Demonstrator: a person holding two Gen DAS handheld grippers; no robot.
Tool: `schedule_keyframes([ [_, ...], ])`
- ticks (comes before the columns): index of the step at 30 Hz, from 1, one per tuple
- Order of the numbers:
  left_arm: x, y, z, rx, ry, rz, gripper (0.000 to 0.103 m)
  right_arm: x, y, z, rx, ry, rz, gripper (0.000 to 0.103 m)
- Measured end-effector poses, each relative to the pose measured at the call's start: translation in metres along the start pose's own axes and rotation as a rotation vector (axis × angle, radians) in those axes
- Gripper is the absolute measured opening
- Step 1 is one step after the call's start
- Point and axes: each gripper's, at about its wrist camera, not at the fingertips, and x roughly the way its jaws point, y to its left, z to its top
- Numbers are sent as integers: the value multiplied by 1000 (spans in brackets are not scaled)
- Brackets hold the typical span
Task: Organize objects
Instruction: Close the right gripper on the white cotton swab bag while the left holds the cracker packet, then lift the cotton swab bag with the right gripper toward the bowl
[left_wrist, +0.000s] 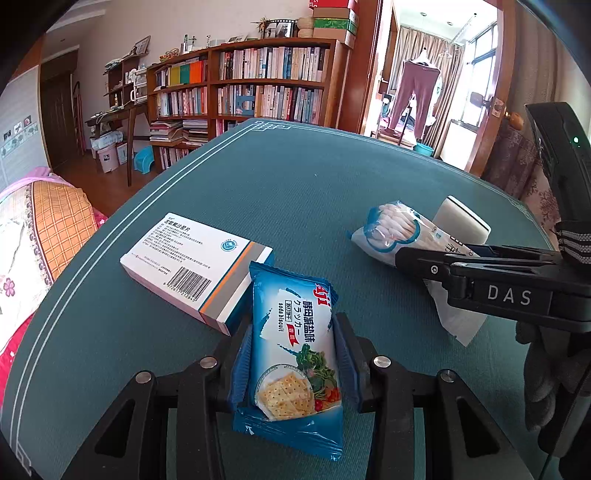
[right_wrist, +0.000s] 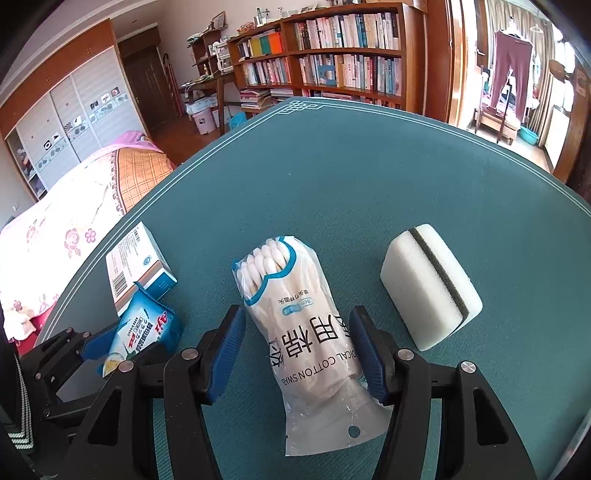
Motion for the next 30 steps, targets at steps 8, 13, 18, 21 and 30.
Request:
schedule_keyframes([
  [8,0,-1,0,-1,0,0,44,-7,4,-10,4,-2,-12,49],
  [13,2,-3,-1,-1,1,0,44,-16,8,-23,29,-13,-26,46],
  [18,1,-3,0,-1,1,0,44,-31,6,-41,90,-32,-16,45],
  [21,1,-3,0,-1,1,0,44,-42,5,-55,132,-49,-6,45],
  [30,1,-12,-1,21,-7,-7,44,-80,2,-85,223,-98,4,44],
])
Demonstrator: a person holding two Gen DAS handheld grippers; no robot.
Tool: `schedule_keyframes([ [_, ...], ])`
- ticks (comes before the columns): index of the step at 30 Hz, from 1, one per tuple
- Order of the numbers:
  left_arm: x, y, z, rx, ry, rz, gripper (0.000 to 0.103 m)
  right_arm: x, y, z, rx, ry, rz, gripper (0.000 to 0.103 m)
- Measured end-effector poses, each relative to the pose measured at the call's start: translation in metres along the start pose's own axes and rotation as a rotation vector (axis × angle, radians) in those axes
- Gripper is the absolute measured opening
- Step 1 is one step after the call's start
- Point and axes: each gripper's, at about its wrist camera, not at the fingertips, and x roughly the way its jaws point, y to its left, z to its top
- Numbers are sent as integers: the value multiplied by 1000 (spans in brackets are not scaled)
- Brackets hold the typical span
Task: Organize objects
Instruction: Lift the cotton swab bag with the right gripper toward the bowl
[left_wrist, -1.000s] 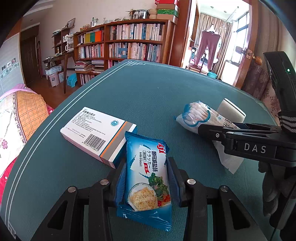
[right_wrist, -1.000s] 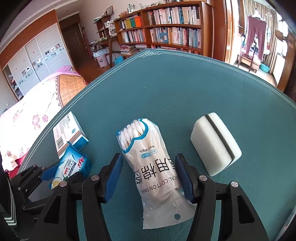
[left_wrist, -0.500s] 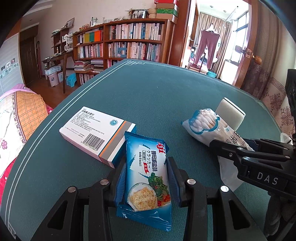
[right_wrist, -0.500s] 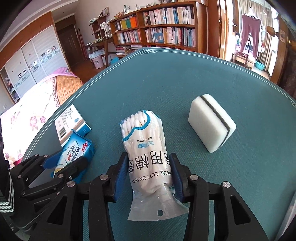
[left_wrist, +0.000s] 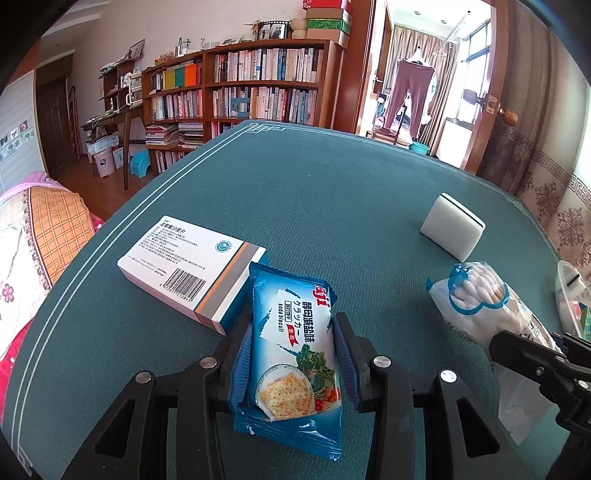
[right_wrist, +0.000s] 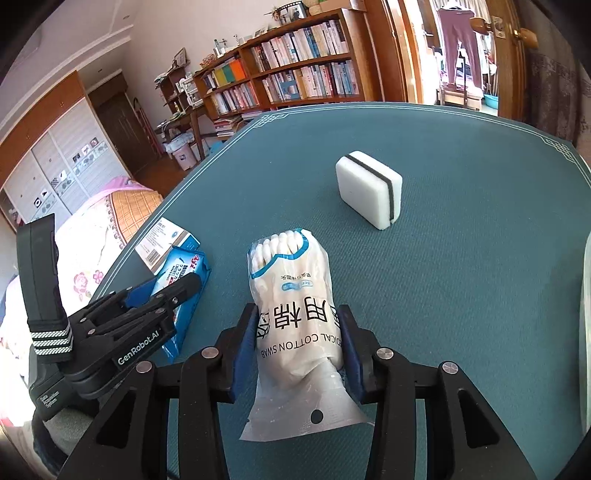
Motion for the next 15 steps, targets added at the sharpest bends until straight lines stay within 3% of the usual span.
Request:
schedule_keyframes([
  [15,-8,-11,-4,41,27,-46,44,-77,-42,-19,138,-118,-21,44],
])
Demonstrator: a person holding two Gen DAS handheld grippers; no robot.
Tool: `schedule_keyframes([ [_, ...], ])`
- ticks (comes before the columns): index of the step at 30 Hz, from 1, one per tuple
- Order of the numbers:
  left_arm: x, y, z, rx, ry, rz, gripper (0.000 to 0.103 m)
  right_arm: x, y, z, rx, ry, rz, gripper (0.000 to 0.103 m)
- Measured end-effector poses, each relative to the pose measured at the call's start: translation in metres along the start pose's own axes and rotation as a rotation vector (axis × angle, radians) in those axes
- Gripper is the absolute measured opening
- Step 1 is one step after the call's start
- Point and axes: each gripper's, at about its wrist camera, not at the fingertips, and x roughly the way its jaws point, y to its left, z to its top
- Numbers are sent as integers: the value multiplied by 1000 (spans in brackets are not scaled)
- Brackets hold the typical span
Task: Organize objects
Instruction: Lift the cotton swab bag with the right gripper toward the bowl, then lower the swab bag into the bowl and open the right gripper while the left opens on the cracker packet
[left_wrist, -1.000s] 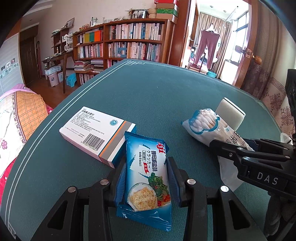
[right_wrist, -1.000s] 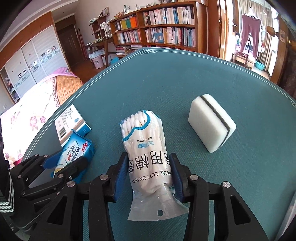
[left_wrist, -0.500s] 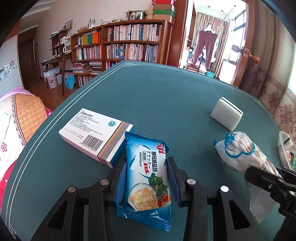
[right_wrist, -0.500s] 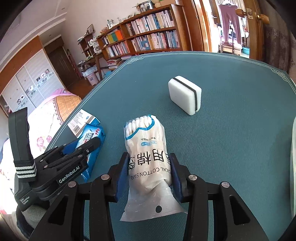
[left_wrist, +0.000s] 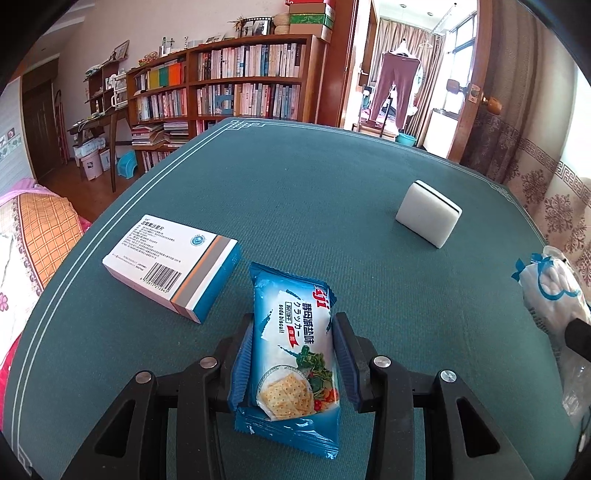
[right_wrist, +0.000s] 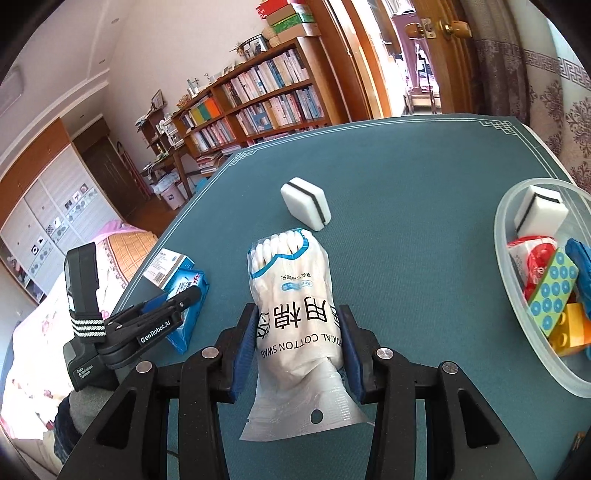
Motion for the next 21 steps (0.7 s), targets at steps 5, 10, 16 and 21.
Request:
schedule_keyframes([
  [5,-6,-15,-2,34,6,-31,44,-27,-22,3,36,-43,-30,44],
  [10,-13,-32,1,66,5,-67,44,-55,-46,12,66,-100,-79,44],
  [16,-23,-54,4,110,-7,-110,44,-84,-77,20,108,-165,-154,44],
  [21,-32,-72,3,144,-13,-143,44,-104,-111,28,166,-215,-229,44],
])
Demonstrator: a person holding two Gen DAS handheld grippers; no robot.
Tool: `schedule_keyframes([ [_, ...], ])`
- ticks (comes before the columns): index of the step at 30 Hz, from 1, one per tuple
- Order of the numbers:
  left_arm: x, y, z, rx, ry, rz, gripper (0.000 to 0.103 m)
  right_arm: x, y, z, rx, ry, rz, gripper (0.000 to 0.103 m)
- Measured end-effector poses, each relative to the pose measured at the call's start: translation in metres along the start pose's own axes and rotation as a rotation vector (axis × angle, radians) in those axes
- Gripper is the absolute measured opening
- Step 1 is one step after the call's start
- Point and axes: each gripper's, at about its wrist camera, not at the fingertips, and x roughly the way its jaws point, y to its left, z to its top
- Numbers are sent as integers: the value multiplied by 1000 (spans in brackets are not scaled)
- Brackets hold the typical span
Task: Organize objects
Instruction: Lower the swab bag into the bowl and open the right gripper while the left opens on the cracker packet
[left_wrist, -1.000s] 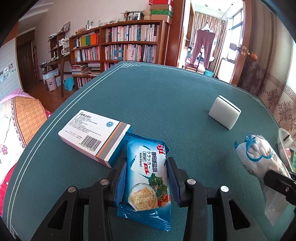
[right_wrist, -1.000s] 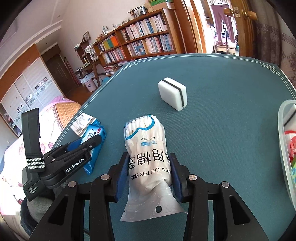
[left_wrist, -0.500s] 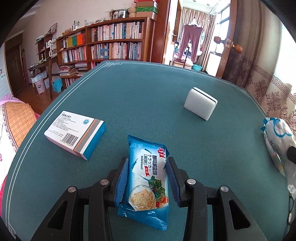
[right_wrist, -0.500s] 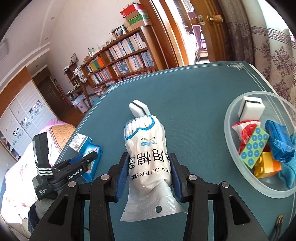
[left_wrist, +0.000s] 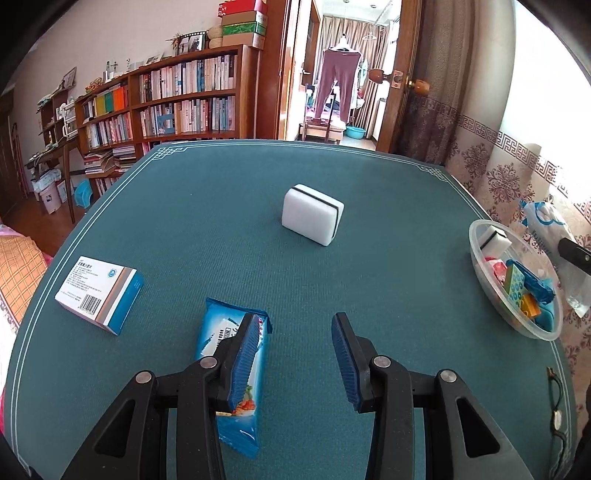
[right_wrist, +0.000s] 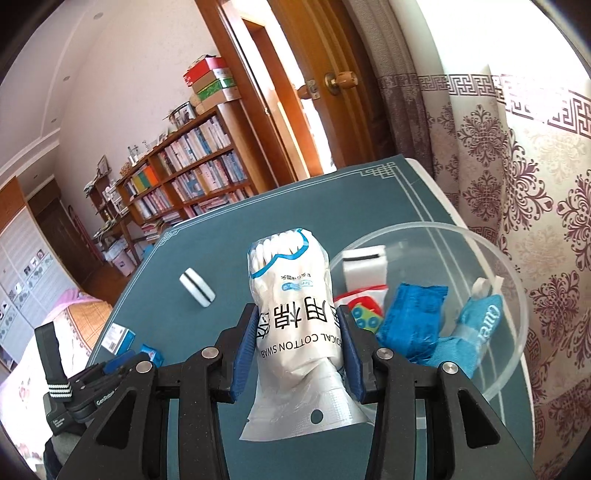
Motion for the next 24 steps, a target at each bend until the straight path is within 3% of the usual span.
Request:
schedule_keyframes([
  [10,-3,-22,5,34,14,-80,44,10,-62,22,66,-45,-198,44],
  [17,-3,-31,5,47,23,-117,44,29,-80,31,66,-41,-268,44],
  [24,-9,-13,3,30,9,-82,44,36,-85,31,57,-49,-292,49],
])
